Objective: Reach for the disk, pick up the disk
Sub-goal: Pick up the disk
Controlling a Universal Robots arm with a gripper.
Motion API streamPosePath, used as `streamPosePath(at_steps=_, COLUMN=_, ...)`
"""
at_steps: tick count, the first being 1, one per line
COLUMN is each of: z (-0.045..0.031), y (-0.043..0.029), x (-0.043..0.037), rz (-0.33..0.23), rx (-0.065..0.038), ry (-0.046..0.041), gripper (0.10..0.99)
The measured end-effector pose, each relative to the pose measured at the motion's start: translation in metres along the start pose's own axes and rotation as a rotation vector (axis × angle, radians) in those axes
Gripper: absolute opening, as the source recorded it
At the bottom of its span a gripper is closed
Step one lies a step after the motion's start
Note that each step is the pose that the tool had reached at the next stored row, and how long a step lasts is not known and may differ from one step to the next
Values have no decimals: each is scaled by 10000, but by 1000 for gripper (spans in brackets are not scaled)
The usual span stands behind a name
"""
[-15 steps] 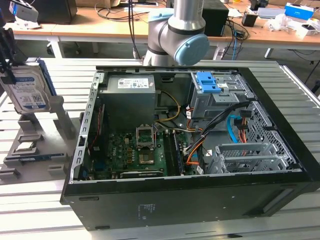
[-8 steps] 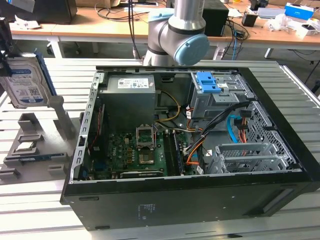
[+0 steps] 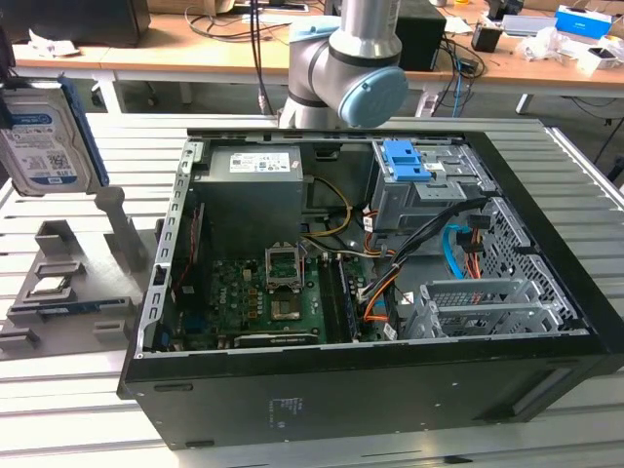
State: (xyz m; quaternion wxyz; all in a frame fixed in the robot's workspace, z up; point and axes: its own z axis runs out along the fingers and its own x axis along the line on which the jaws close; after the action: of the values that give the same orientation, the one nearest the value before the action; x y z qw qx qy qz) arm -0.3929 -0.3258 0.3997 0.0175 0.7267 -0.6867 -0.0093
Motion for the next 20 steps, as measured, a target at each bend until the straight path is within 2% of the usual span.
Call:
streamPosePath(at_steps=2, z=-101, y=3, x=-3, rz=0, rx=1, ry=0, gripper=369)
streamPosePath(at_steps=5, z=-214, y=8, x=-5, rz=0, rx=1, ry=0, gripper=369)
streamPosePath(at_steps=9, z=-332, y=12, x=-7, rz=0, rx=0, ry=0, gripper=369)
streamPosePath(at_steps=12, z=-448, y=16, x=-9, rz=0, rx=1, ry=0, gripper=369)
streamPosePath(at_steps=13, z=-508, y=18, x=-11, rz=0, rx=1, ry=0, gripper=369)
streamPosePath(at_steps=18, z=-696, y=25, x=-13, rz=0, rx=2, ry=0, gripper=369)
streamPosePath(at_steps=20, z=-801, y=29, x=-15, rz=0, rx=1, ry=0, gripper=369)
